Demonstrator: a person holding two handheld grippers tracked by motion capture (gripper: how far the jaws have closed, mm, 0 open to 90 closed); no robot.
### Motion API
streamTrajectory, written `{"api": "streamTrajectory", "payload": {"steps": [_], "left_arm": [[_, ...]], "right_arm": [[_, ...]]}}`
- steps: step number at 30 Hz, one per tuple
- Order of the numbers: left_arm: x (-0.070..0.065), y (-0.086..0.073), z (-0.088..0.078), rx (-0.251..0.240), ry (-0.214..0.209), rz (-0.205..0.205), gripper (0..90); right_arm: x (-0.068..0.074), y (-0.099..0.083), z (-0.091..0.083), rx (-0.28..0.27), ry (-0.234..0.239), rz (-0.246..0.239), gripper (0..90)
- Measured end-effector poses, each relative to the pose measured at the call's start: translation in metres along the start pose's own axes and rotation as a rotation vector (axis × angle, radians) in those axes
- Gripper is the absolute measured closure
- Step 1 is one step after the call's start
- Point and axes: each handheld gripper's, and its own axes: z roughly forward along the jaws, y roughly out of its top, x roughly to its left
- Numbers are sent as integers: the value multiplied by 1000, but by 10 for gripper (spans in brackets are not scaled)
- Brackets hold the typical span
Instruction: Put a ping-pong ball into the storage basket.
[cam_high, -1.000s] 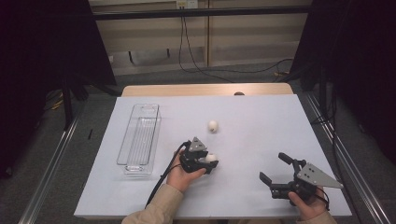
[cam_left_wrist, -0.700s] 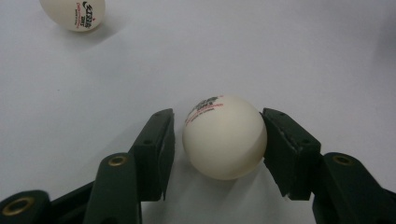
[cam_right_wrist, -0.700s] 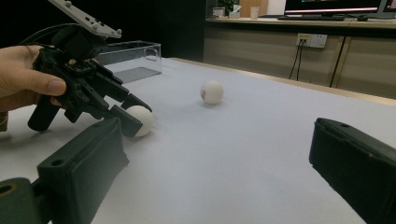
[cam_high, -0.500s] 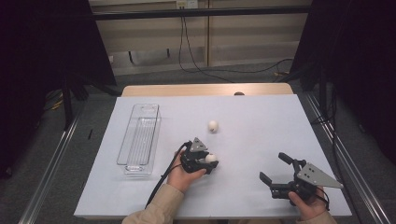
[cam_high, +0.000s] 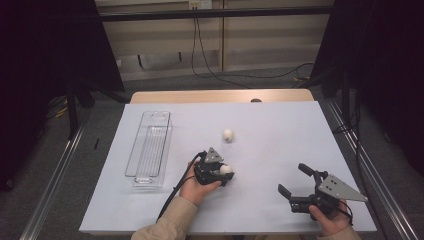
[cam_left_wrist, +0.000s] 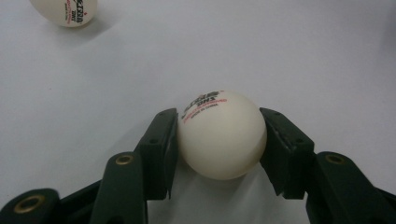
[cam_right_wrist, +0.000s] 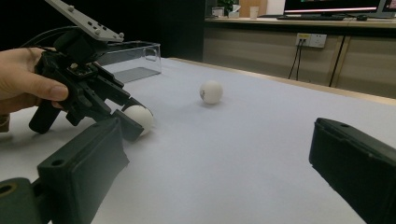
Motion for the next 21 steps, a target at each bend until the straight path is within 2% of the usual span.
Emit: {"api": "streamTrajectory", "payload": {"steps": [3, 12, 21], "left_arm": [[-1, 1, 1, 5, 5, 13, 505], [-2, 3, 1, 21, 5, 18, 510], [-1, 3, -1, 17, -8, 3, 511]], "right_arm": [[0, 0, 0, 0, 0, -2, 26], [0, 0, 0, 0, -2, 2, 27], [-1, 0, -1, -3, -4, 3, 27]]}}
